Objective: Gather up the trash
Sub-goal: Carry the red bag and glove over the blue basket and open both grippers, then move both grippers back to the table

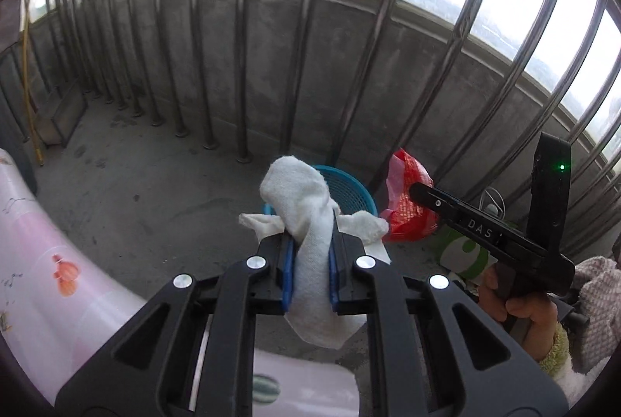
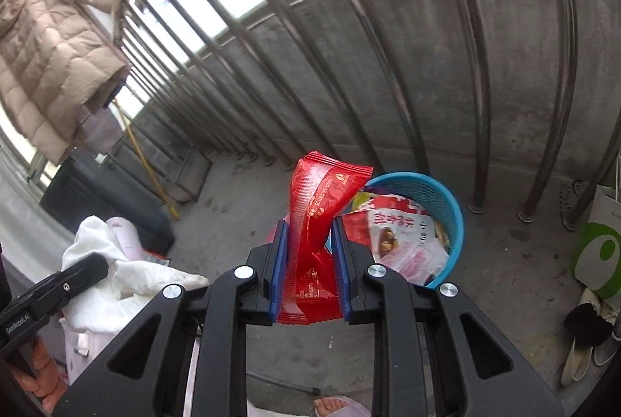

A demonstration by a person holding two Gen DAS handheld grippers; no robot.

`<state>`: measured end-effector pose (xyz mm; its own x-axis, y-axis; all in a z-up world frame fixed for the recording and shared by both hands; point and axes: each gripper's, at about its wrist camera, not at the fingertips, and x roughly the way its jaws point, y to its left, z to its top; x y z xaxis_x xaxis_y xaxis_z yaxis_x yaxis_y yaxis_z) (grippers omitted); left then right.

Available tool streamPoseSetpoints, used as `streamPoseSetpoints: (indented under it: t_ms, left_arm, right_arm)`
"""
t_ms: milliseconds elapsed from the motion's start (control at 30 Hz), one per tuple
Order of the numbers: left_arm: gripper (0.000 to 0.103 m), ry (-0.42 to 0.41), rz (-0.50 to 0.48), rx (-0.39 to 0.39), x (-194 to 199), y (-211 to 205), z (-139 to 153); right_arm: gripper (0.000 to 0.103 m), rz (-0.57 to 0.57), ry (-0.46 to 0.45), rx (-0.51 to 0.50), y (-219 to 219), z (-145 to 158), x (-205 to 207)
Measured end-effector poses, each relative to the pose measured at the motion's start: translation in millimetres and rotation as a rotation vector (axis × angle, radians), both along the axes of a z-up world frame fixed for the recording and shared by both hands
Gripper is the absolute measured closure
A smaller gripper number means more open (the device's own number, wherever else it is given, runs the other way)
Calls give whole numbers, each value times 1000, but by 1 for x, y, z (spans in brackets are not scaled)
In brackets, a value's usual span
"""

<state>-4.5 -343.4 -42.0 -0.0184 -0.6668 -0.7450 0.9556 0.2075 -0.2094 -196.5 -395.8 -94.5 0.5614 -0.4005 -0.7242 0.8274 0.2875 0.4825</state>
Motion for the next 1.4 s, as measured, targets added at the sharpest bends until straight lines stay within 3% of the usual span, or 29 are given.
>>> streamPoseSetpoints:
  t_ms: [233,300,367,400,500,667,867,1100,1400]
  left_arm:
    - [91,54,-99,123,-11,-109,-68]
    - [83,69,-117,141,-13,-133,-85]
    - [50,65,-115,160,-14,-145,-98]
    - [49,55,-104,164,-15,-150,-102]
    - [49,59,-96,155,-14,-150,-100]
    - [40,9,-99,82,-9,-124,-72]
    - [36,-17,-23,0,16,-54,-18]
    - [32,-78,151,-87,49,84,34]
    - [32,-80,619,-117,127,294,42]
  right_arm:
    - [78,-108,74,111,-65,-68,-1]
    - [69,-129,89,134,-83,-91,-2]
    - [48,-149,110,174,-102,-118,-4]
    - [44,-147,116,204,-109,-130,-4]
    - [44,-178,172,296,-120,-162,-10]
    - [39,-245,139,269,-105,-156,-27]
    - [39,-227,64,209,-82,-116,-26]
    - [37,-73,-29,125,-37,-49,8]
    - [33,279,-70,89,34,20,113]
